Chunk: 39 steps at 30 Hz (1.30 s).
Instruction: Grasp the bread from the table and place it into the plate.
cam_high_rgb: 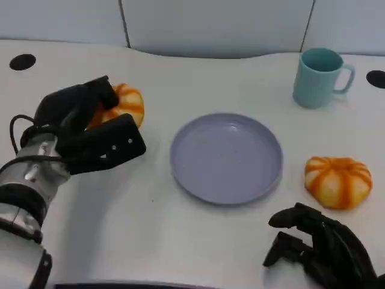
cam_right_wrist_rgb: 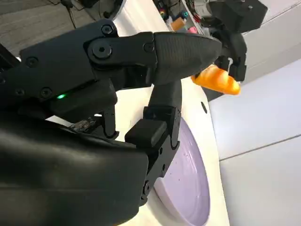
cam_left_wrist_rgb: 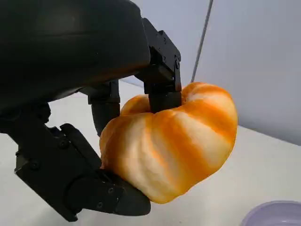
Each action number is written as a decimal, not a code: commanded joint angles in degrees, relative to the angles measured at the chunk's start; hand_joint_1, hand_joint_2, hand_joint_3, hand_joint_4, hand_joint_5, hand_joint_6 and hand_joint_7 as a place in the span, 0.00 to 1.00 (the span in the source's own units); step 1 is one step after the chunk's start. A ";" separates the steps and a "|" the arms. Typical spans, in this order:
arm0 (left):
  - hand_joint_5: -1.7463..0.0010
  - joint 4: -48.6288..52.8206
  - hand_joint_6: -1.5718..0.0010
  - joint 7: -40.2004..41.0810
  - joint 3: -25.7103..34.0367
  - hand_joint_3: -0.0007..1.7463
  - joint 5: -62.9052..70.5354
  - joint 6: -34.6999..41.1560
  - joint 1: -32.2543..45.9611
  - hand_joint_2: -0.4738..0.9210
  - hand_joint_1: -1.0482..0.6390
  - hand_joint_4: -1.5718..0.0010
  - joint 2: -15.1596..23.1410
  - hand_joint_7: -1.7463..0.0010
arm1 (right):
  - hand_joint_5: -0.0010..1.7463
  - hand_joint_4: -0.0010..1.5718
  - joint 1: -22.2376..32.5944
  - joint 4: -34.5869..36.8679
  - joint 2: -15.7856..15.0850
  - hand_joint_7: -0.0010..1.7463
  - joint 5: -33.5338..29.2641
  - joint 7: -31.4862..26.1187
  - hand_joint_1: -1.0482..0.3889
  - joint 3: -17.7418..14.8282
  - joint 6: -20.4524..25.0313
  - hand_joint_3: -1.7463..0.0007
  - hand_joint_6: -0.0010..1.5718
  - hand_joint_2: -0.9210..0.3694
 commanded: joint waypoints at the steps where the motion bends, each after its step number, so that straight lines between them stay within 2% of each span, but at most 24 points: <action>1: 0.00 -1.42 0.60 0.95 -0.41 0.31 0.41 -2.01 -1.69 0.81 0.56 0.47 0.76 0.00 | 0.80 0.44 -0.01 -0.35 -0.66 0.57 -0.70 -0.48 0.36 0.23 -0.30 0.77 0.44 0.00; 12: 0.00 -1.62 0.59 1.97 -3.65 0.29 3.48 -4.55 -3.73 0.81 0.56 0.46 -1.50 0.00 | 0.77 0.46 -1.44 2.56 -0.68 0.56 -0.79 -0.27 0.37 0.01 -1.18 0.77 0.46 0.00; 17: 0.00 -1.93 0.56 2.17 -5.93 0.36 5.25 -4.81 -5.73 0.77 0.54 0.43 -4.07 0.00 | 0.75 0.47 -2.14 4.29 -0.62 0.54 -1.29 0.04 0.38 0.11 -2.91 0.77 0.47 0.00; 39: 0.00 -0.73 0.52 1.76 -10.29 0.44 8.02 -5.44 -8.19 0.73 0.48 0.38 -10.11 0.00 | 0.73 0.48 -2.55 4.40 -0.09 0.51 -1.97 -0.34 0.39 0.75 -2.80 0.77 0.49 0.00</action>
